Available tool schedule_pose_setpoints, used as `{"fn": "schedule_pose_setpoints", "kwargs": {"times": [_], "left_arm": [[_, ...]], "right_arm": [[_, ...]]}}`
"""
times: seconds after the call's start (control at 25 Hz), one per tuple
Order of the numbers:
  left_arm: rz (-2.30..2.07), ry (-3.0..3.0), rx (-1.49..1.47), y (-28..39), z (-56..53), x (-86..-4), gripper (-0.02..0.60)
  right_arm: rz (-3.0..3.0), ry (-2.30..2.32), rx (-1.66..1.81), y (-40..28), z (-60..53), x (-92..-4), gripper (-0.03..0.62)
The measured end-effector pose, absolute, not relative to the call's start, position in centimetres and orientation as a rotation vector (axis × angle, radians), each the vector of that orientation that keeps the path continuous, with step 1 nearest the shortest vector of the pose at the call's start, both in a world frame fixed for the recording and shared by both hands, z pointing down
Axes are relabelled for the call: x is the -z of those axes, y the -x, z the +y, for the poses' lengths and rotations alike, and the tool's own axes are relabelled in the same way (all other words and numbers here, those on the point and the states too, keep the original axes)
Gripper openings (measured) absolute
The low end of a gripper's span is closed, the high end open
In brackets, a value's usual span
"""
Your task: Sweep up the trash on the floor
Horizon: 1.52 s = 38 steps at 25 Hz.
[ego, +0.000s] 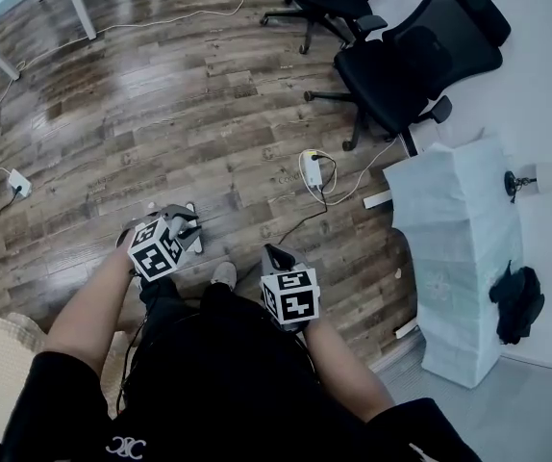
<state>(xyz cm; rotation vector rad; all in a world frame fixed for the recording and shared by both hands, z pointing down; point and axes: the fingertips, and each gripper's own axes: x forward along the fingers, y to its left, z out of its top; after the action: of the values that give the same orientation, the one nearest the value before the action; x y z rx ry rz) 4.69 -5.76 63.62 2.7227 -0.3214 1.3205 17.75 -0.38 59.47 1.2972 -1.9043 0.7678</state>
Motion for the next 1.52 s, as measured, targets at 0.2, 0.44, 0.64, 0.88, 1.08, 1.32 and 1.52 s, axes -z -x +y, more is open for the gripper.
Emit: {"fn": "schedule_pose_setpoints", "kwargs": {"times": [0.2, 0.44, 0.64, 0.88, 1.08, 1.32, 1.52], "left_arm": [[-0.250, -2.747, -1.403, -3.6, -5.9, -63.6, 0.069], [-0.397, -2.708, -1.306, -2.5, -7.4, -61.7, 0.069], [-0.602, -2.695, -1.090, -1.9, -9.2, -57.8, 0.069], [-0.832, -2.724, -0.800, -1.3, -11.1, -50.2, 0.069], [-0.943, -2.763, -0.602, -1.0, -12.2, -44.0, 0.069], [-1.069, -2.791, -0.417, -0.2, -13.3, -37.9, 0.069], [-1.187, -2.813, -0.303, 1.6, -14.7, -33.1, 0.069]], "right_arm": [[-1.936, -1.279, -0.742, -15.2, -1.4, -58.9, 0.012], [-1.970, -1.245, -0.718, -14.0, -1.8, -58.3, 0.012], [-2.031, -1.207, -0.698, -13.0, -2.7, -57.9, 0.012], [-2.166, -1.203, -0.625, -10.7, -6.1, -54.5, 0.012], [-2.350, -1.276, -0.543, -8.5, -10.1, -48.6, 0.011], [-2.491, -1.340, -0.442, -6.9, -13.2, -41.6, 0.011], [-2.554, -1.343, -0.376, -5.7, -14.7, -38.1, 0.011]]}}
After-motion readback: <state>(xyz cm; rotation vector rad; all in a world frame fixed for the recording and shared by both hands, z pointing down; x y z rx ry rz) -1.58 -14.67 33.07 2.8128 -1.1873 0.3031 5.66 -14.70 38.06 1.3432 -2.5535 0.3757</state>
